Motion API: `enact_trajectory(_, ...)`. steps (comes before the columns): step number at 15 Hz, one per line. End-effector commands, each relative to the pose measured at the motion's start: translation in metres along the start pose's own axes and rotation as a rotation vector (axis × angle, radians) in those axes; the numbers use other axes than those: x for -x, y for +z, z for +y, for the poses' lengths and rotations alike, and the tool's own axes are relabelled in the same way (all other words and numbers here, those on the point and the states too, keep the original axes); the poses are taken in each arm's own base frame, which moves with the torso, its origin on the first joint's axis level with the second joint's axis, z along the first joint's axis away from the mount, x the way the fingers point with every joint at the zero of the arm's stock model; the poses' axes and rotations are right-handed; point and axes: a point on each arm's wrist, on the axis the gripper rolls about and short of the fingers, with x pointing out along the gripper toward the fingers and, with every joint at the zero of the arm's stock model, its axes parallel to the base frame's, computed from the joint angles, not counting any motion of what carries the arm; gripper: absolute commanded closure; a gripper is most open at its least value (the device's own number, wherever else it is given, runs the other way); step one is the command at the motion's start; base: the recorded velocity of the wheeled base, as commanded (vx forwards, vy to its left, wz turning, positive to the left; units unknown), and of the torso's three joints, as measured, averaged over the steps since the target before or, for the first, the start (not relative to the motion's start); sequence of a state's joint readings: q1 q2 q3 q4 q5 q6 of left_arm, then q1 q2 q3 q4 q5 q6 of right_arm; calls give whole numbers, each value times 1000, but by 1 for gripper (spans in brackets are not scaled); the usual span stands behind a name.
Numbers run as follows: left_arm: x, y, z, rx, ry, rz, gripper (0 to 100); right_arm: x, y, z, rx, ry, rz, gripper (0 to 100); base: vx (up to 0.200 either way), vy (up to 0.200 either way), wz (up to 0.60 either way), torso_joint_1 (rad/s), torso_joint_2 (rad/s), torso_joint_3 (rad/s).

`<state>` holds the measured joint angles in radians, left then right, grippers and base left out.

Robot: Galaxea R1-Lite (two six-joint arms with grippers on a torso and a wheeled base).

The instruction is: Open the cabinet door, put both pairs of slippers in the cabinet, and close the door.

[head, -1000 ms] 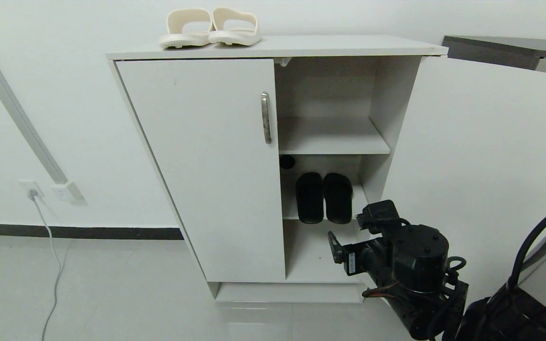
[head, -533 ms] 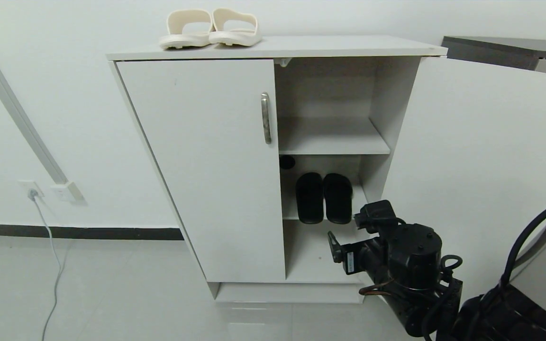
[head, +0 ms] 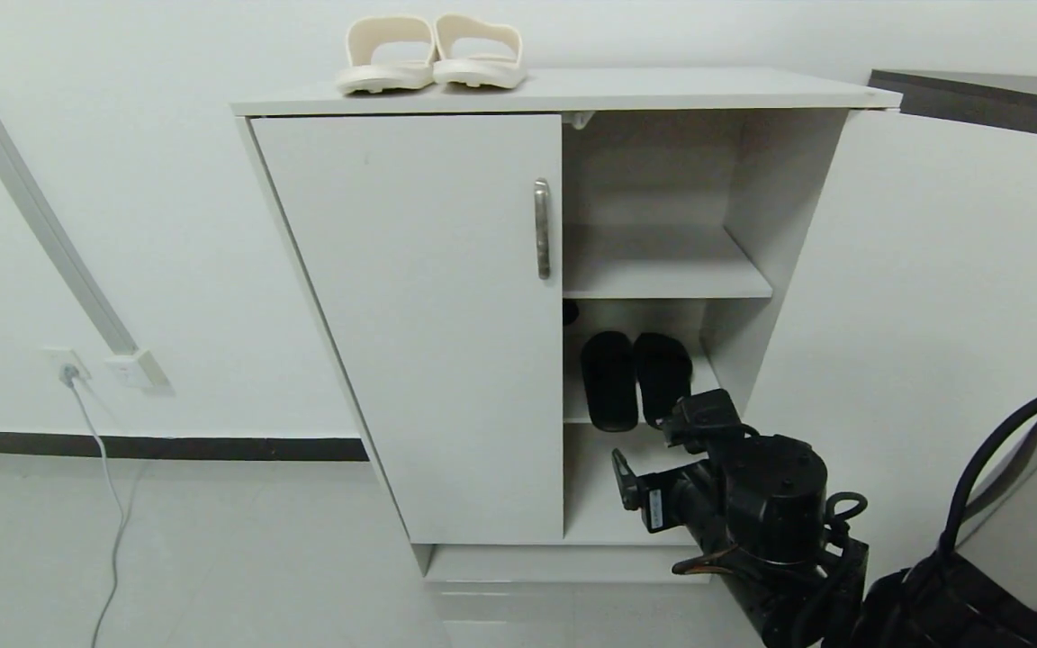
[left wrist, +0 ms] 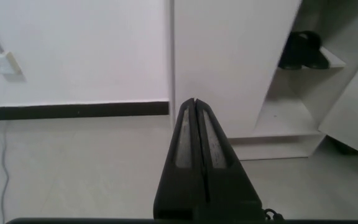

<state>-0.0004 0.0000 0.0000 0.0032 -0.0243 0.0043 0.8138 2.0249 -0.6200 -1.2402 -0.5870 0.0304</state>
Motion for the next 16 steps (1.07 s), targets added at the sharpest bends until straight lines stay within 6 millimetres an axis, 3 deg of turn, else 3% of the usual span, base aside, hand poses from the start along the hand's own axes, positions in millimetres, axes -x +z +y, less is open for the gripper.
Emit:
enact_trajectory(1,0,0,0,0,0,1,100,0,-1,0,1,0,2,0,0,200,0,2,2,2)
enact_trajectory(12,0,0,0,1,0,1,100,5,-2,3,0,15,-1,0,0,200,0,3,3,1)
enact_trajectory(16,0,0,0,4,2,0,100,9,-3,0,-3,67,-48,0,0,0,0,0,0,0)
